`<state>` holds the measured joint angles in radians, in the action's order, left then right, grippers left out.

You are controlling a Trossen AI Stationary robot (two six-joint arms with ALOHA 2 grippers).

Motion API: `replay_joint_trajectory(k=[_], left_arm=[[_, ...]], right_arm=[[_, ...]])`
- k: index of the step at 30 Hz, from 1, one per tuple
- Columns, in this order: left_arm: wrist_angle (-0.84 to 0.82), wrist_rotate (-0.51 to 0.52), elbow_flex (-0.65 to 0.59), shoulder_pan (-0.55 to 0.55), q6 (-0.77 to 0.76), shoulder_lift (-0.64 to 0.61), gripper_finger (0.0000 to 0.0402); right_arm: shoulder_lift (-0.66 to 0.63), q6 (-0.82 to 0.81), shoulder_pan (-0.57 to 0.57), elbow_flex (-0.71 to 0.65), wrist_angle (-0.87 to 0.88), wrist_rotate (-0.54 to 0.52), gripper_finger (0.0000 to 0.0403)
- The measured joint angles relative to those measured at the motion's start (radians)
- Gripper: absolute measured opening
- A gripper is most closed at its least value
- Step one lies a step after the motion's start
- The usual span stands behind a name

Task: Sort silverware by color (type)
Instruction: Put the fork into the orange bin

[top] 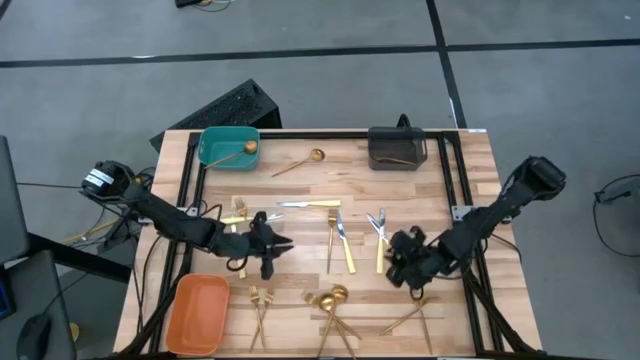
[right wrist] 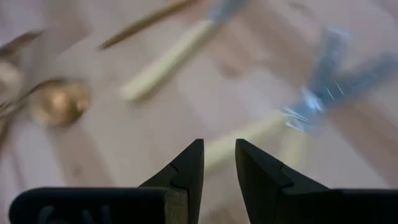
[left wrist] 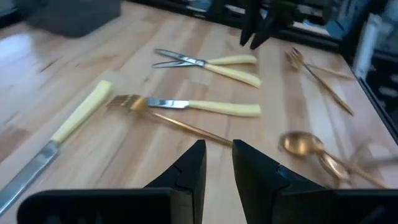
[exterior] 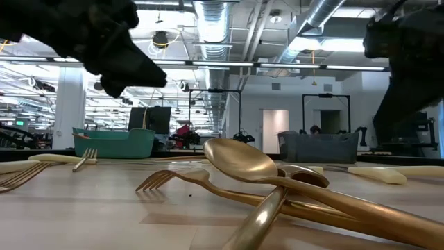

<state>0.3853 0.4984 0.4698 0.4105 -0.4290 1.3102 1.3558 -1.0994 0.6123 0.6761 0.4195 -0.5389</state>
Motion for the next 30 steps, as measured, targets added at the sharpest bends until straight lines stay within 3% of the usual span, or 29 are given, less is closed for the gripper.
replay_joint_trajectory(k=[7,11,14,19,22,30], left_arm=[[0.023,-0.004,0.0,0.12,0.083,0.0,0.0065],[0.029,-0.003,0.004,0.148,0.078,0.0,0.0065],[0.033,0.004,0.006,0.153,0.069,0.0,0.0065],[0.032,0.059,0.006,0.153,0.045,0.0,0.0065],[0.029,0.104,0.006,0.143,0.07,0.0,0.0065],[0.021,0.153,0.006,0.1,0.039,0.0,0.0065]], right_arm=[[0.163,0.363,-0.025,0.016,-0.324,0.094,0.0118],[0.223,0.469,-0.059,0.075,-0.366,0.156,0.0118],[0.256,0.474,-0.074,0.135,-0.273,0.226,0.0118],[0.27,0.184,-0.035,0.276,0.263,0.285,0.0118],[0.265,-0.048,0.025,0.349,0.475,0.339,0.0118],[0.25,-0.452,0.202,0.37,0.515,0.548,0.0118]])
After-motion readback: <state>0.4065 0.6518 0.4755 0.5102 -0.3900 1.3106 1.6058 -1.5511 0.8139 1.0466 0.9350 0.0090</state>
